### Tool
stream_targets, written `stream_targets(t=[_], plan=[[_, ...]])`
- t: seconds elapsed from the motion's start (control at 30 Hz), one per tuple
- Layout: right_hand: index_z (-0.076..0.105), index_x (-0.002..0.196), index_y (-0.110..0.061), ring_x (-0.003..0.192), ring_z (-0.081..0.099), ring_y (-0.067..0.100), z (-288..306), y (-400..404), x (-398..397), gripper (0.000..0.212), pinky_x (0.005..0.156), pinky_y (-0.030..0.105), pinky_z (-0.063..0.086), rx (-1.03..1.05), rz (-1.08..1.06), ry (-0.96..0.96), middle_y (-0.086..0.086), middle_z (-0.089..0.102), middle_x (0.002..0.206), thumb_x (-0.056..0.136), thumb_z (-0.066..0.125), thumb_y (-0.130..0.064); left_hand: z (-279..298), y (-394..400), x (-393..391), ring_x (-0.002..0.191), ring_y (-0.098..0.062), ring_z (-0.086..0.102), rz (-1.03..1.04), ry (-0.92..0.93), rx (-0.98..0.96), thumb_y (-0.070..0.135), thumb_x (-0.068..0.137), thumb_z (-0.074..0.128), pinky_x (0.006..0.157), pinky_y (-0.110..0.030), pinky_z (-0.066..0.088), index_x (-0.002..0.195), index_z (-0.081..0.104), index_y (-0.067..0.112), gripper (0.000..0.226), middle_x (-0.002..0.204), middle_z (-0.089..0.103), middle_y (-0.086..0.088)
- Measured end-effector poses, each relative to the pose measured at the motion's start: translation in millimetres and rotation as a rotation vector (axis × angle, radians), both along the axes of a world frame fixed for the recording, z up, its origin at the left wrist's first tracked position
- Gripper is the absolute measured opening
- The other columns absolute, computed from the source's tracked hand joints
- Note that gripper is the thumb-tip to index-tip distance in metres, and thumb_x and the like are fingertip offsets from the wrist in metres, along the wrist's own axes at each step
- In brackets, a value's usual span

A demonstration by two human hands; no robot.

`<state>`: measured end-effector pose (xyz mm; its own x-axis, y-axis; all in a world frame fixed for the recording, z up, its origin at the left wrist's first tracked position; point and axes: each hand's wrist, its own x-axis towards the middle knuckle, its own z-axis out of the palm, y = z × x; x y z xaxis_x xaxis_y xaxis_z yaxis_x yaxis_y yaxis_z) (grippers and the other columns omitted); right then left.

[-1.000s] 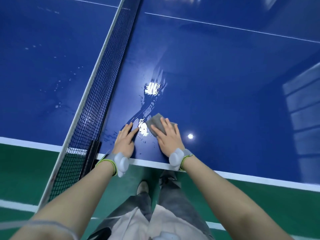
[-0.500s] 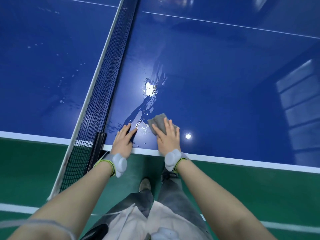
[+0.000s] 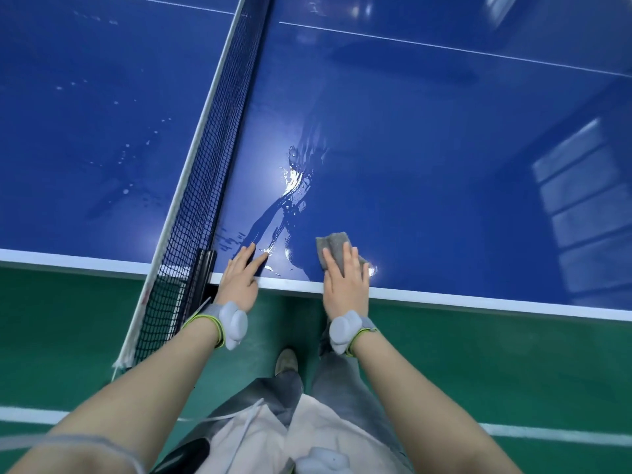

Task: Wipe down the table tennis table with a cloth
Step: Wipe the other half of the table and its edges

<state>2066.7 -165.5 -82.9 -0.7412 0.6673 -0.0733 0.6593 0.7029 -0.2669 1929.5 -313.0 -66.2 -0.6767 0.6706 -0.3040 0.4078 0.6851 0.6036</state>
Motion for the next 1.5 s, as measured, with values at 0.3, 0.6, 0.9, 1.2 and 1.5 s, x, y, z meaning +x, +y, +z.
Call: stream_targets(t=[0.3, 0.6, 0.9, 1.2, 1.5], plan=[[0.06, 0.126, -0.031, 0.131, 0.046, 0.028, -3.1, -6.7, 3.8, 0.048, 0.106, 0.048, 0.03, -0.038, 0.295, 0.012, 0.008, 0.048, 0.143, 0.089, 0.031, -0.027, 3.8, -4.2, 3.0, 0.144, -0.016, 0.001, -0.015, -0.007, 0.006, -0.009, 0.089, 0.035, 0.11, -0.019, -0.007, 0.143, 0.03, 0.016, 0.06, 0.156, 0.01, -0.002], [0.042, 0.142, -0.029, 0.144, 0.02, 0.031, 11.1, -35.4, -30.4, 0.051, 0.114, 0.051, 0.015, -0.108, 0.084, -0.025, 0.011, 0.022, 0.156, 0.093, 0.029, -0.022, 8.3, -19.7, 6.5, 0.144, -0.015, 0.0, -0.001, -0.088, 0.018, -0.01, 0.091, 0.03, 0.111, -0.018, -0.007, 0.142, 0.033, 0.013, 0.056, 0.156, 0.008, -0.003], [0.065, 0.121, -0.027, 0.126, 0.051, 0.03, -3.1, -29.8, -40.6, 0.048, 0.101, 0.051, 0.038, -0.053, 0.394, 0.034, 0.01, 0.053, 0.138, 0.086, 0.032, -0.024, 12.4, -27.6, 9.9, 0.144, -0.019, 0.011, 0.074, -0.156, 0.084, -0.013, 0.091, 0.032, 0.107, -0.012, 0.001, 0.139, 0.037, 0.004, 0.051, 0.153, 0.019, -0.009], [0.05, 0.137, -0.025, 0.143, 0.023, 0.031, 5.9, -71.0, -73.7, 0.046, 0.114, 0.052, 0.015, -0.148, 0.342, 0.034, 0.011, 0.027, 0.154, 0.093, 0.037, -0.019, 26.4, -23.8, 8.0, 0.133, -0.023, 0.034, 0.286, -0.216, 0.109, -0.003, 0.092, 0.041, 0.107, -0.02, 0.02, 0.139, 0.036, 0.004, 0.048, 0.145, 0.035, -0.013], [0.042, 0.142, -0.03, 0.147, 0.011, 0.021, 3.6, -38.7, -85.8, 0.045, 0.117, 0.04, 0.004, -0.141, 0.47, 0.008, 0.003, 0.016, 0.158, 0.098, 0.039, -0.019, 33.4, -17.3, 7.8, 0.136, -0.021, 0.028, 0.343, -0.082, 0.128, -0.002, 0.09, 0.044, 0.105, -0.014, 0.014, 0.132, 0.046, 0.006, 0.043, 0.147, 0.029, -0.006]])
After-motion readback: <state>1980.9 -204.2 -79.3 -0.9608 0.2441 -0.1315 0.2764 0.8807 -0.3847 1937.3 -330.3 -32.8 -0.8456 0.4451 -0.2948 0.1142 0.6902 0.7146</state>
